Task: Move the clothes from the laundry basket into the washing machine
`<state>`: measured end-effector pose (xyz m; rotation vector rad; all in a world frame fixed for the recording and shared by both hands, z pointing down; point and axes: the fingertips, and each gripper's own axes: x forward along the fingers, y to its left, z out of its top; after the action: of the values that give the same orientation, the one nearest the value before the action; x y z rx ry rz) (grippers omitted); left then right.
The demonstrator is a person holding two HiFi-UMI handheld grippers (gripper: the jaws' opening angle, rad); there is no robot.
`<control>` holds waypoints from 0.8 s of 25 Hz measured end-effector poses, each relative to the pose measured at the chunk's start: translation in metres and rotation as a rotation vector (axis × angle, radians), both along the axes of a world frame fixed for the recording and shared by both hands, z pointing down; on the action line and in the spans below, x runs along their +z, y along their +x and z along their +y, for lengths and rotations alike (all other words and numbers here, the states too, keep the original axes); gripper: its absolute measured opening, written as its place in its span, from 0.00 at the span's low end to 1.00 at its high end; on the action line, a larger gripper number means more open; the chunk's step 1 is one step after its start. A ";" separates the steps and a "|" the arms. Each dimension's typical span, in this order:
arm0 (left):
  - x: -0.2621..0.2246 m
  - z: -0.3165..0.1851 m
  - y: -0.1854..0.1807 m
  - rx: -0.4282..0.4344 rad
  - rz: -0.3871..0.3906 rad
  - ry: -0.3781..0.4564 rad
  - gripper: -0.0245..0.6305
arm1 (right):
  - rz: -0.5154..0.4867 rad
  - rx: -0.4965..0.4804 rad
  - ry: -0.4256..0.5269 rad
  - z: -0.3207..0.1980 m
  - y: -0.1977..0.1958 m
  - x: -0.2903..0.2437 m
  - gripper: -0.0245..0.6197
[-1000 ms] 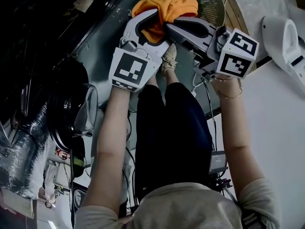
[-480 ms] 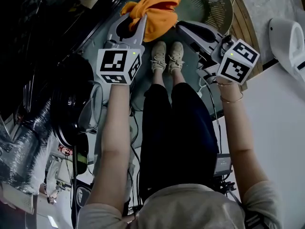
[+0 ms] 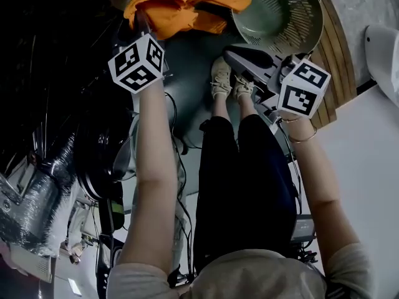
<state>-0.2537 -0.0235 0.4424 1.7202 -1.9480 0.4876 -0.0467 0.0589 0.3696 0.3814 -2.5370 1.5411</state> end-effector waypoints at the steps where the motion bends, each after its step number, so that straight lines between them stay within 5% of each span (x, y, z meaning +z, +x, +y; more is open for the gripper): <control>1: 0.007 -0.003 -0.011 -0.041 -0.010 -0.004 0.12 | 0.002 0.003 -0.004 0.001 0.000 0.004 0.07; 6: 0.024 -0.019 -0.057 -0.153 -0.080 0.010 0.12 | 0.003 0.022 -0.028 0.004 -0.002 0.025 0.07; 14: 0.024 -0.059 -0.093 -0.125 -0.143 0.028 0.12 | 0.019 0.040 -0.052 0.008 0.002 0.044 0.07; 20: -0.008 -0.069 -0.119 -0.232 -0.183 0.126 0.12 | 0.014 0.043 -0.065 0.010 0.004 0.049 0.07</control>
<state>-0.3726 -0.0921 0.4343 1.5411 -2.3187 0.4592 -0.0429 0.0692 0.4186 0.4396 -2.4772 1.6258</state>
